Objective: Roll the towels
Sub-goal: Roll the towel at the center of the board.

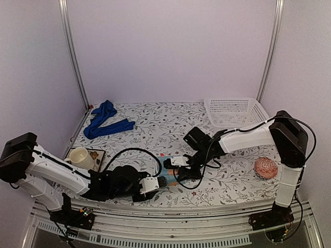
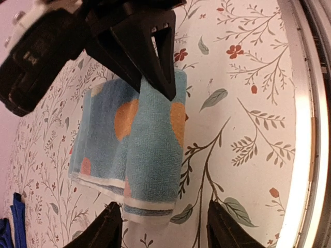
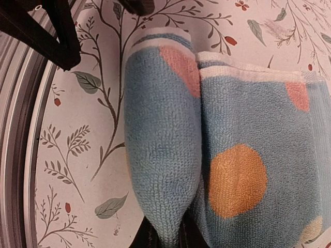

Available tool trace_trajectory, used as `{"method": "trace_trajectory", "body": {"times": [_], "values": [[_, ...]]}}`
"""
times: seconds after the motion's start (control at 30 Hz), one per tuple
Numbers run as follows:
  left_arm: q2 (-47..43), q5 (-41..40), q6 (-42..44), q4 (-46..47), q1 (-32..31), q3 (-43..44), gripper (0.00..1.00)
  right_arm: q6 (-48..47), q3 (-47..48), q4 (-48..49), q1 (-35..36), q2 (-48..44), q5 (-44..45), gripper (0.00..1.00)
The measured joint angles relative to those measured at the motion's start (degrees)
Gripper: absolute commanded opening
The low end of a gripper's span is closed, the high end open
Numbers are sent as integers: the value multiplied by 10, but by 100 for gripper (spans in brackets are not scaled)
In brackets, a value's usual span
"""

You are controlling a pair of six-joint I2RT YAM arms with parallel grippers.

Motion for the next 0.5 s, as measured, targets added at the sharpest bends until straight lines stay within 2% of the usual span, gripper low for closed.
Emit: {"method": "trace_trajectory", "body": {"times": [0.5], "values": [[109, -46, 71, 39, -12, 36, 57, 2, 53, -65, -18, 35, -41, 11]]}}
